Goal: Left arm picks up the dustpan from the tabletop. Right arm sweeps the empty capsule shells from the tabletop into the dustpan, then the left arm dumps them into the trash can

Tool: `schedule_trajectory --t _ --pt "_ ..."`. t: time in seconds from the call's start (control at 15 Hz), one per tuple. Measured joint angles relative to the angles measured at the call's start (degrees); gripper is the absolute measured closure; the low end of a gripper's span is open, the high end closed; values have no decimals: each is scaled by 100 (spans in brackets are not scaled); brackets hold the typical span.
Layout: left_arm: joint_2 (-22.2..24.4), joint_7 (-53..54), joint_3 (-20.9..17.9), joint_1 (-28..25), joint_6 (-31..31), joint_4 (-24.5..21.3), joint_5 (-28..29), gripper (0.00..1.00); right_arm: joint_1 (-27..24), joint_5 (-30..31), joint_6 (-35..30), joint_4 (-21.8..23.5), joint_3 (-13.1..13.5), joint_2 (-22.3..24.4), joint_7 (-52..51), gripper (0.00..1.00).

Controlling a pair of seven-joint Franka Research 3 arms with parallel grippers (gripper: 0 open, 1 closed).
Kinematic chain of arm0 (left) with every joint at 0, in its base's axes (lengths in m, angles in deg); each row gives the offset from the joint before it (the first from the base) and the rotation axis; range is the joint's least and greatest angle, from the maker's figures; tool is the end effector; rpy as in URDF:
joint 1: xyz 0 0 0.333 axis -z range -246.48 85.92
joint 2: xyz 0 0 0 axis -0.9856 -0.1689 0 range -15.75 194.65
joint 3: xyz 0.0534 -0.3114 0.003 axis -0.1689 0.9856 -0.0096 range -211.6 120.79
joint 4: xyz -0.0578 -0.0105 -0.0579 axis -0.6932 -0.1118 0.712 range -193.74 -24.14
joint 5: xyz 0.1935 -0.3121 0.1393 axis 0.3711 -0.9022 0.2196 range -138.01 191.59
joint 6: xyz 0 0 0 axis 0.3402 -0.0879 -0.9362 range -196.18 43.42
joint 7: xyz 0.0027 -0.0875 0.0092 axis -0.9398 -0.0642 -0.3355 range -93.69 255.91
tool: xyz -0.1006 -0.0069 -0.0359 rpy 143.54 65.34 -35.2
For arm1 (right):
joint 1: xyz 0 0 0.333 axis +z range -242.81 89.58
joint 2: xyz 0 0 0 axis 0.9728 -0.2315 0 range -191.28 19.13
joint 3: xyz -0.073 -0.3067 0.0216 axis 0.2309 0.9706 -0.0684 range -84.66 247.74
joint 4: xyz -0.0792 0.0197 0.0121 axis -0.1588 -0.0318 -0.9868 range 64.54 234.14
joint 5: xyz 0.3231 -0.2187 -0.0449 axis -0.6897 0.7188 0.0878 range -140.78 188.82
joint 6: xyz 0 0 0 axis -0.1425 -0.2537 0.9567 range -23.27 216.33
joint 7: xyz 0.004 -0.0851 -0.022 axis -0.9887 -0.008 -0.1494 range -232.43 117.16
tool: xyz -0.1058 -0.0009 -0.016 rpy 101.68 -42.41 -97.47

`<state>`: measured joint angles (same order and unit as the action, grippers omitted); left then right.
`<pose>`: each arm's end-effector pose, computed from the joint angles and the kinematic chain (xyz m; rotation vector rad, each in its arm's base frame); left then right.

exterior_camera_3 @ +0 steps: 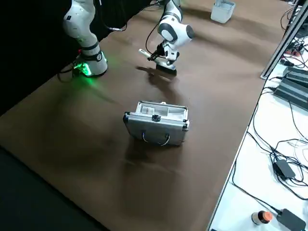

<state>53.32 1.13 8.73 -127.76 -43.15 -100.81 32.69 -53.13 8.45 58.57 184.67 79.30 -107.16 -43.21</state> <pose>0.6900 0.0599 0.4436 2.1355 1.7511 -0.2588 0.4082 0.2206 0.1801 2.9042 0.0328 -1.1373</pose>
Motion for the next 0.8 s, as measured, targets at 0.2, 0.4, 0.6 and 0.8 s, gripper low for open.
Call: schedule_trajectory --t 0.2,0.4,0.6,0.8 --pt "-7 384 -67 -301 31 -1 52 67 -8 0 5 0 6 0 2 74" --pt "-14 681 -179 -507 64 -3 61 67 -12 0 20 -3 9 0 3 74" --pt "-14 1083 -435 -565 65 -3 70 67 -13 -1 25 -22 11 0 5 72" --pt "-14 1417 -644 -577 65 -3 74 67 -18 -2 25 -43 13 0 7 63"
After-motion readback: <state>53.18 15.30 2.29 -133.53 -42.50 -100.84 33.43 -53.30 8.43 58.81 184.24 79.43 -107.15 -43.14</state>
